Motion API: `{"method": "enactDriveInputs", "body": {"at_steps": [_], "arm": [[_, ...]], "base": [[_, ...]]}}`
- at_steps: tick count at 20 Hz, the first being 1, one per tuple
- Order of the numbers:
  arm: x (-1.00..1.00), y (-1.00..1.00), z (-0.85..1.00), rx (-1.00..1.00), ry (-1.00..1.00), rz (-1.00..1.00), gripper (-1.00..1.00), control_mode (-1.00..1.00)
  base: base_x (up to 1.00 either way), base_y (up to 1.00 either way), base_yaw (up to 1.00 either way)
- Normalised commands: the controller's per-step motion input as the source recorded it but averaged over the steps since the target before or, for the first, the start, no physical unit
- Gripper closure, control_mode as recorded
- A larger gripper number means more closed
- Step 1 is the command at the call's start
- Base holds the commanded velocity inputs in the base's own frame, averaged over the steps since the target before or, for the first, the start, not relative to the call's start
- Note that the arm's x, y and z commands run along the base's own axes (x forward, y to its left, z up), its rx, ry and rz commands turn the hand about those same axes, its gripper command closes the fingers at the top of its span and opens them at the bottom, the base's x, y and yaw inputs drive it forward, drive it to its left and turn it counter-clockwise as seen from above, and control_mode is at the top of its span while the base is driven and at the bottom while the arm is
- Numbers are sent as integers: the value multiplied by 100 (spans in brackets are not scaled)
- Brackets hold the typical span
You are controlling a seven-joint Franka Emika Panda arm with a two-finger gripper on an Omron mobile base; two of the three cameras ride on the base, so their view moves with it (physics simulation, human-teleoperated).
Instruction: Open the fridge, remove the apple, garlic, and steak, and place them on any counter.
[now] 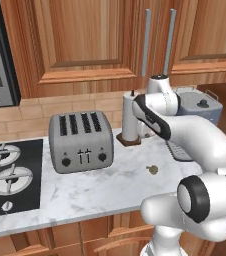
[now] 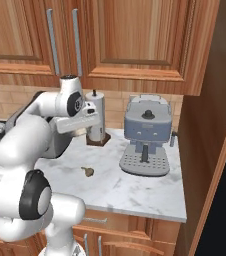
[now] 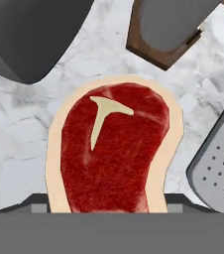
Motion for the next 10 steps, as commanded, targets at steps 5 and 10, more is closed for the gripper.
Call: {"method": "enactDriveInputs", "body": {"at_steps": [5,10], "arm": [[30,0,-91,1,10,9,100,-100],[6,0,-76,12,6,10,100,-100]], "base": [[0,0,0],[0,0,0]]}}
